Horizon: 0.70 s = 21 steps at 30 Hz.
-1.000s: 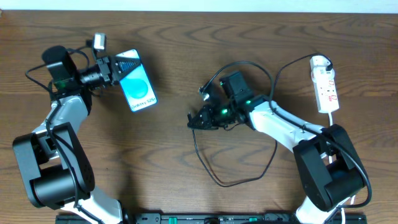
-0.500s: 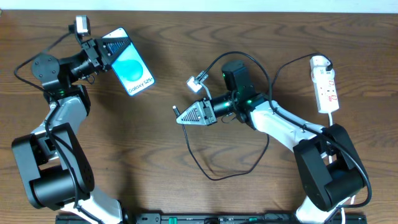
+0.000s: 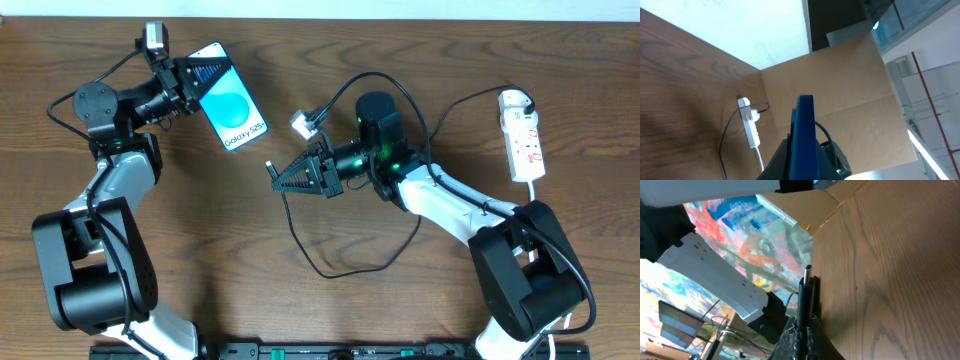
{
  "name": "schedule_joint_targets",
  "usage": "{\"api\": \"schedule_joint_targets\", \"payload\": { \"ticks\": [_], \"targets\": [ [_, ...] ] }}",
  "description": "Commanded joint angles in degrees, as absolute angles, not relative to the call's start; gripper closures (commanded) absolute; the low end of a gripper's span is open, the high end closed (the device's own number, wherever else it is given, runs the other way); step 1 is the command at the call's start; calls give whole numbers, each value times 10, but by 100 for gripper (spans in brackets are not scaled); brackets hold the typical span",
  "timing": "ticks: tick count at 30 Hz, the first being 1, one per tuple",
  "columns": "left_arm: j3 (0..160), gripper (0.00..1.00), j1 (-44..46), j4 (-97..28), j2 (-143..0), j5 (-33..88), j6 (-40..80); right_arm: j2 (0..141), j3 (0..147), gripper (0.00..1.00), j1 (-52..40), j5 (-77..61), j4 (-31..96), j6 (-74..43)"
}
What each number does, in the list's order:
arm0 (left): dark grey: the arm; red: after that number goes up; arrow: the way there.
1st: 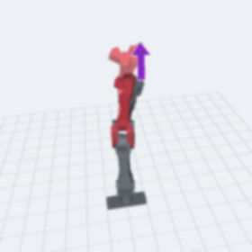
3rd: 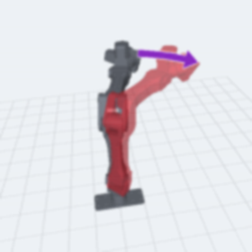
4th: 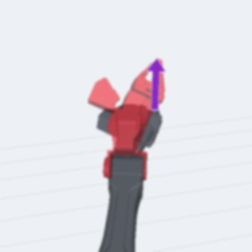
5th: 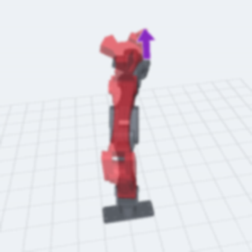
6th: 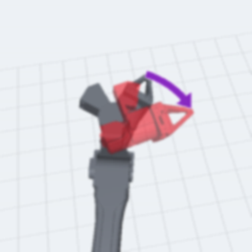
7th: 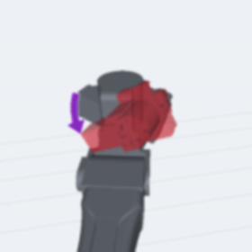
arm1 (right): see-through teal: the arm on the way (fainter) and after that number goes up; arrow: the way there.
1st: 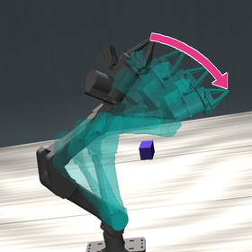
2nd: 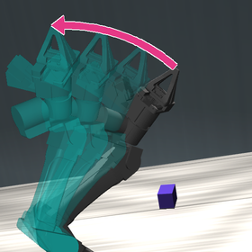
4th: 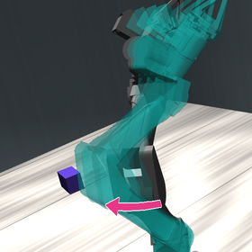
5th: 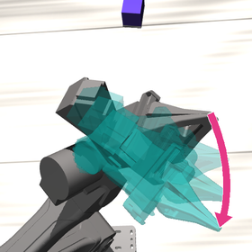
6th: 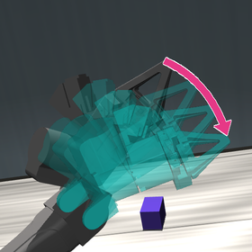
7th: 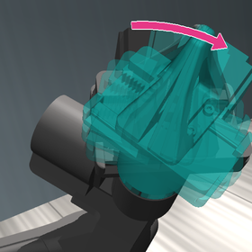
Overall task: Plug charger to phone and switch on socket
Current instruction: 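Lift the cable plug with the right gripper toward the phone's bottom, then align the plug under the phone's bottom port with the right gripper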
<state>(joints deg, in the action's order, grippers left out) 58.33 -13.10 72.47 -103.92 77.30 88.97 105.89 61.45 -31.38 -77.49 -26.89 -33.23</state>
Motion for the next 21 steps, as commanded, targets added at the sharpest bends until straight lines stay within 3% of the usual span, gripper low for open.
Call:
{"api": "schedule_joint_targets", "payload": {
  "ticks": [1, 15, 21],
  "targets": [
    [590, 92, -131, 732, -1027, 755, 899, 1061, 619, 99, -316, -781, -275, -352],
    [590, 93, -133, 732, -1027, 734, 896, 1101, 619, 99, -287, -786, -277, -283],
    [590, 93, -133, 732, -1027, 735, 892, 1148, 619, 99, -276, -836, -403, -394]
  ]
}}
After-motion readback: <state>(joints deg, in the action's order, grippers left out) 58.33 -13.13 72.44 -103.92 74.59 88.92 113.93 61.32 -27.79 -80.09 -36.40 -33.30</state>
